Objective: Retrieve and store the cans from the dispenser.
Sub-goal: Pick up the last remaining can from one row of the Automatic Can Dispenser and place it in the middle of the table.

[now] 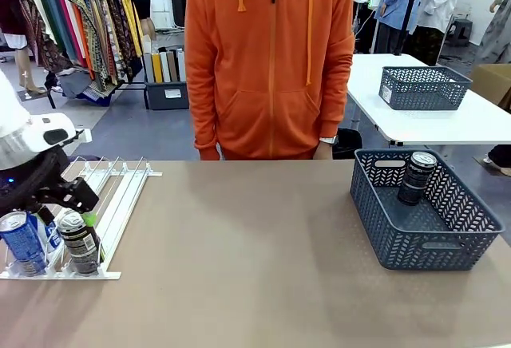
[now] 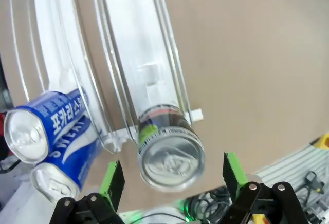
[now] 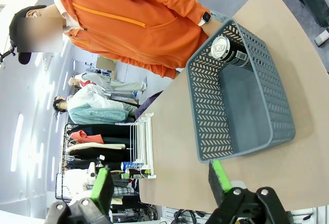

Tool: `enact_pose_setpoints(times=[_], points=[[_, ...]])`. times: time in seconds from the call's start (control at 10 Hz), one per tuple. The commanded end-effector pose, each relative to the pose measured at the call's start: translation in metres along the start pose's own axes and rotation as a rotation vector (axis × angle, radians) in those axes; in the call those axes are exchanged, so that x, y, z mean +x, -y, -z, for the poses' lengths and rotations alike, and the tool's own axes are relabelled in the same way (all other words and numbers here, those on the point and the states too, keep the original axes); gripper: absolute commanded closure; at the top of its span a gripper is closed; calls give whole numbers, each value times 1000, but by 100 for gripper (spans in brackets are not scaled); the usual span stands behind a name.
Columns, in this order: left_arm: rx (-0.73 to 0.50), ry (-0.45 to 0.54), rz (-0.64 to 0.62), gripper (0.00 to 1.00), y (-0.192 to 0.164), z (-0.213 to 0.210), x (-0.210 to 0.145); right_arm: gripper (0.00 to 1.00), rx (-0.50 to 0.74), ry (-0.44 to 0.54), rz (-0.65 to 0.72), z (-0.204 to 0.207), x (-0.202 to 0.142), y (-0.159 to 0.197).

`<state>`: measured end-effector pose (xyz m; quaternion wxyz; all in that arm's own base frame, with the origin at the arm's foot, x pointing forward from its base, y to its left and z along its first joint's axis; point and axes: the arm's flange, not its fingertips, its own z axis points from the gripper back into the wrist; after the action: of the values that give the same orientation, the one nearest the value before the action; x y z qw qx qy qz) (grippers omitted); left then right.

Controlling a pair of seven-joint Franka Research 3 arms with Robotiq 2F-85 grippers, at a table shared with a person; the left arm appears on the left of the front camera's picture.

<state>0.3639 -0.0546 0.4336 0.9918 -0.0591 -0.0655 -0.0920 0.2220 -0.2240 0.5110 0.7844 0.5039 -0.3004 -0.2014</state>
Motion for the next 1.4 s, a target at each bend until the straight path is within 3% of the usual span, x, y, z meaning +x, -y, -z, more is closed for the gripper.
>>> enact_pose_setpoints(times=[0.0,0.8,0.9,1.0,1.1,1.3], points=[[69,29,-27,0,3,27,-20,0,35,16,-23,1,2,-1],[44,-68,-18,0,4,49,-18,0,35,16,-23,1,2,-1],[60,-59,-19,18,4,49,-18,0,35,16,-23,1,2,-1],[64,-65,-14,77,5,49,-18,0,35,16,-23,1,2,-1],[65,-70,-14,100,5,50,-19,0,35,16,-23,1,2,-1],[77,-65,-10,100,5,50,-18,0,35,16,-23,1,2,-1]])
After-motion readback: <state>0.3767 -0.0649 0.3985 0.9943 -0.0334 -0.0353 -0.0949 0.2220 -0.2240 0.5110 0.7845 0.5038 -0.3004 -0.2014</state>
